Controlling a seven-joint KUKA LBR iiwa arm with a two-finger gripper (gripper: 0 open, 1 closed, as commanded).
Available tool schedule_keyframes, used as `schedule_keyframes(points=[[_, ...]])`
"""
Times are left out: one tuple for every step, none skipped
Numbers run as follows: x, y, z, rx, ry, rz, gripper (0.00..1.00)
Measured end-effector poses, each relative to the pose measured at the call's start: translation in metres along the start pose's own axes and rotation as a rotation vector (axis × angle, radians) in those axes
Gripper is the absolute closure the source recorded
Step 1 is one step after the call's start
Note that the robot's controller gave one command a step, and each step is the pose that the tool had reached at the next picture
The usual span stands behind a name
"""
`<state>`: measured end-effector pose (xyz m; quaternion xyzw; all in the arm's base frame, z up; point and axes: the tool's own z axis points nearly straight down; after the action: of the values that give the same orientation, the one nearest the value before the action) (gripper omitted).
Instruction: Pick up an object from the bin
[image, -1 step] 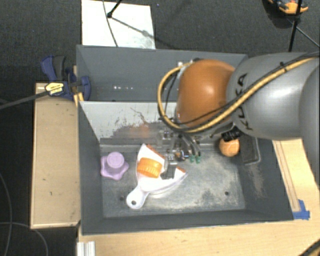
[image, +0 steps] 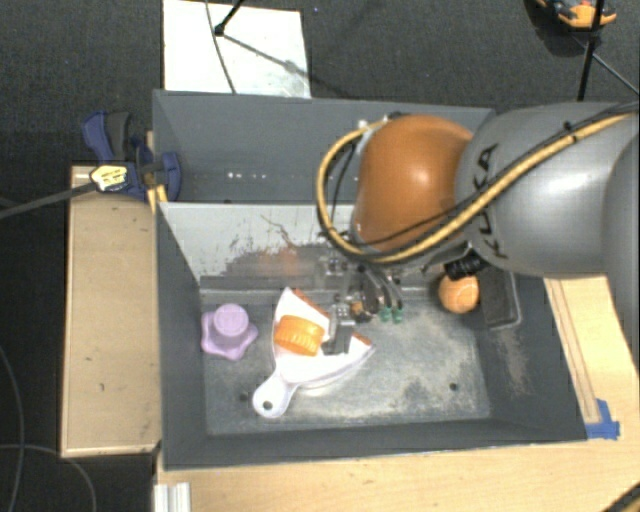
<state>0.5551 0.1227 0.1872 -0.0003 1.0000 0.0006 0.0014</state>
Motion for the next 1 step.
schedule_keyframes(points=[[-0.0006,0.0093,0.0446,-0.001,-0.003,0.109,0.00]])
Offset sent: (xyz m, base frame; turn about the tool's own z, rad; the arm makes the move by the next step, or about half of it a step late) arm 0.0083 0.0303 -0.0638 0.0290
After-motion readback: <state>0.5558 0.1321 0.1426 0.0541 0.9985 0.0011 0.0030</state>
